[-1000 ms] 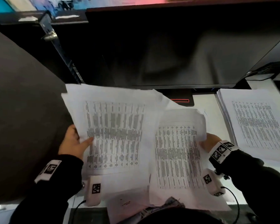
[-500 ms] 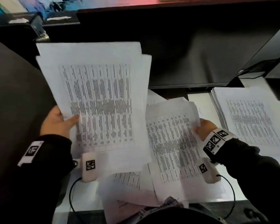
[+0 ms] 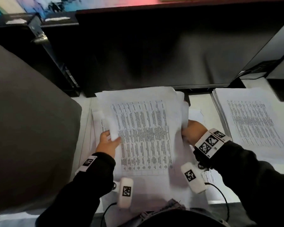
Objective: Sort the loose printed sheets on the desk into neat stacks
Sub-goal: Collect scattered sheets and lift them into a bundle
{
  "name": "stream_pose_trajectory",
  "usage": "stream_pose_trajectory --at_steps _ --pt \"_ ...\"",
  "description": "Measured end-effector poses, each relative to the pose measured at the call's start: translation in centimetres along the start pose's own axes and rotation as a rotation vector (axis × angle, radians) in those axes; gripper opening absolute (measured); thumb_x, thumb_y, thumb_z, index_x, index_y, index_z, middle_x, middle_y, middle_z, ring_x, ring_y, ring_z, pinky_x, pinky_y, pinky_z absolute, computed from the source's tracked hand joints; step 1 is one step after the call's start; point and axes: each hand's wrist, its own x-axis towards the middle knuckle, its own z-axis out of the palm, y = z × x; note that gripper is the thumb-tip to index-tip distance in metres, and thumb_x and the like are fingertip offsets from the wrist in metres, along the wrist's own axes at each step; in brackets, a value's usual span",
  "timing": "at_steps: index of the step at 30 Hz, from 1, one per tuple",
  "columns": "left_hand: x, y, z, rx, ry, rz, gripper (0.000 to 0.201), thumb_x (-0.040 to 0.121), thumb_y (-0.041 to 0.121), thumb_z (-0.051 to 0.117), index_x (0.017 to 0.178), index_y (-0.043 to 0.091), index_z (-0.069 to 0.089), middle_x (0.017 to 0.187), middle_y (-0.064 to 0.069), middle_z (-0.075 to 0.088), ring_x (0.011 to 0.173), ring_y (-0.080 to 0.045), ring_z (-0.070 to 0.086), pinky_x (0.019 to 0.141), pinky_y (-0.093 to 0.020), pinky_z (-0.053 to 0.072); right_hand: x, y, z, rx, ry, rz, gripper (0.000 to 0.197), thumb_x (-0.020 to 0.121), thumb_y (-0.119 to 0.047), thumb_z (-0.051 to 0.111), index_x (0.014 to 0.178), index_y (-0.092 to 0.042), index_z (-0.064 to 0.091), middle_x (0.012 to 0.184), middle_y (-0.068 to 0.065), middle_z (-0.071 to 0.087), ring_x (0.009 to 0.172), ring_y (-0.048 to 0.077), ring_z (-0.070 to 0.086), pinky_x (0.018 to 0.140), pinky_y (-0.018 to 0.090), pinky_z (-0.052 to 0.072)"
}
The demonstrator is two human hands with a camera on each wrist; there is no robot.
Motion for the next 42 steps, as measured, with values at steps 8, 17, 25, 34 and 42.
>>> stream_pose_trajectory --at_steps 8,17,25,34,42 --pt "-0.7 1.3 0.9 0.085 -0.045 0.056 0.046 0.093 0.019 0.049 0.138 0.015 0.036 0.137 0.001 0.049 0.127 -0.020 0.045 0.108 -0.031 0.032 -0.7 1.4 -0.2 0.350 0.189 -0.060 0.029 0.093 -0.036 0.046 0.116 -0.018 0.049 0.104 0.007 0.061 0.095 0.024 0.056 0.083 0.031 0.041" --pt "-5.2 6.9 3.0 -0.270 -0.057 0.500 0.046 0.094 0.009 0.044 0.109 0.053 0.042 0.100 0.041 0.060 0.099 0.020 0.054 0.085 -0.006 0.042 -4.0 0.0 -3.6 0.629 0.451 -0.444 0.035 0.093 -0.010 0.048 0.109 -0.041 0.053 0.106 -0.016 0.065 0.108 0.007 0.058 0.096 0.029 0.044" --pt "-4.8 5.5 5.2 -0.209 -0.128 0.412 0.039 0.096 0.022 0.042 0.119 0.049 0.028 0.104 0.033 0.047 0.096 0.017 0.043 0.082 -0.006 0.031 -3.8 1.8 -1.7 0.460 0.406 -0.218 0.034 0.094 -0.019 0.048 0.128 -0.017 0.047 0.103 -0.008 0.060 0.103 0.013 0.054 0.087 0.028 0.038" --pt "-3.2 6.1 7.0 -0.186 -0.115 0.343 0.030 0.096 0.017 0.043 0.115 0.036 0.030 0.099 0.025 0.051 0.089 0.013 0.047 0.076 -0.009 0.035 -1.6 1.8 -2.5 0.510 0.360 -0.187 0.045 0.093 -0.006 0.048 0.135 -0.018 0.040 0.109 -0.011 0.056 0.105 0.007 0.048 0.093 0.026 0.035" --pt "-2.0 5.7 7.5 -0.093 -0.018 0.276 0.028 0.095 0.017 0.045 0.121 0.027 0.039 0.097 0.017 0.056 0.089 -0.005 0.055 0.080 -0.020 0.042 -0.1 2.3 -3.3 0.405 0.295 -0.164 0.042 0.093 -0.005 0.047 0.132 -0.017 0.042 0.115 0.001 0.059 0.108 0.018 0.053 0.091 0.026 0.035"
